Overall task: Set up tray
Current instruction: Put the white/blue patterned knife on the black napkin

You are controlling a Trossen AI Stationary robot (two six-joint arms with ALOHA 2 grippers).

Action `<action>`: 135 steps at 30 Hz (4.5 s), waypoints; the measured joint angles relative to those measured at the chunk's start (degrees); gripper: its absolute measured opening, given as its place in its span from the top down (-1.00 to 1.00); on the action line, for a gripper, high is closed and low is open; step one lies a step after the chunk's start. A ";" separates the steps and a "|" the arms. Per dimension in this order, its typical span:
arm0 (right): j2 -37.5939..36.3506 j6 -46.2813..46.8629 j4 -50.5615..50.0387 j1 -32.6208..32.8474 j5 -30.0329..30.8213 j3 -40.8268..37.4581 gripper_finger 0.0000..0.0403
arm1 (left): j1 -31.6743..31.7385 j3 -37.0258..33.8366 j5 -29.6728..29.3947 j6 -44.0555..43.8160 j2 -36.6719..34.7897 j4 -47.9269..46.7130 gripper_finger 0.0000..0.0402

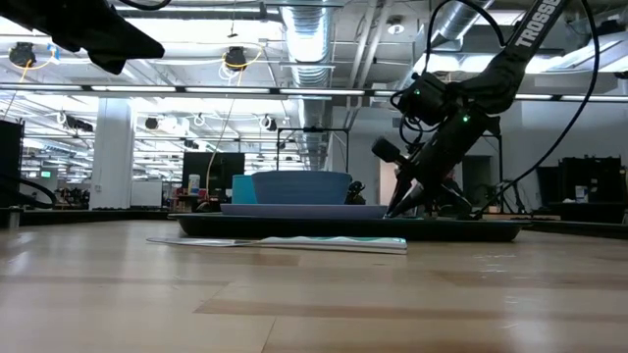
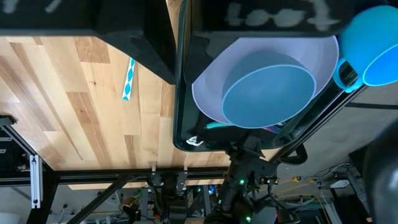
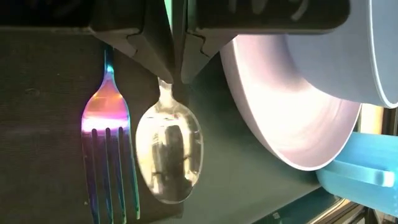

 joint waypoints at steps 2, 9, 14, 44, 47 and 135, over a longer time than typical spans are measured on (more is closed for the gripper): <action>0.00 0.00 -0.20 0.00 0.00 0.01 0.91 | -0.01 0.00 0.00 0.00 0.00 0.00 0.93; 0.00 -0.42 -1.54 -0.02 0.00 0.01 0.92 | 0.01 0.00 0.00 0.00 0.00 0.00 0.93; -0.14 -1.49 -1.62 -0.14 -0.03 0.01 0.94 | -0.01 0.00 0.00 0.00 0.00 0.00 0.93; -28.38 -60.27 -21.30 20.81 -0.05 0.03 0.90 | 0.00 0.00 4.15 1.18 0.00 -0.05 0.93; -28.79 -70.64 -21.13 24.20 -0.17 0.03 0.92 | 0.00 0.00 5.24 0.98 0.00 -0.07 0.93; 45.54 -33.00 -75.13 40.14 -7.94 90.38 0.46 | -0.01 -11.49 25.64 -1.82 -29.38 -15.98 0.93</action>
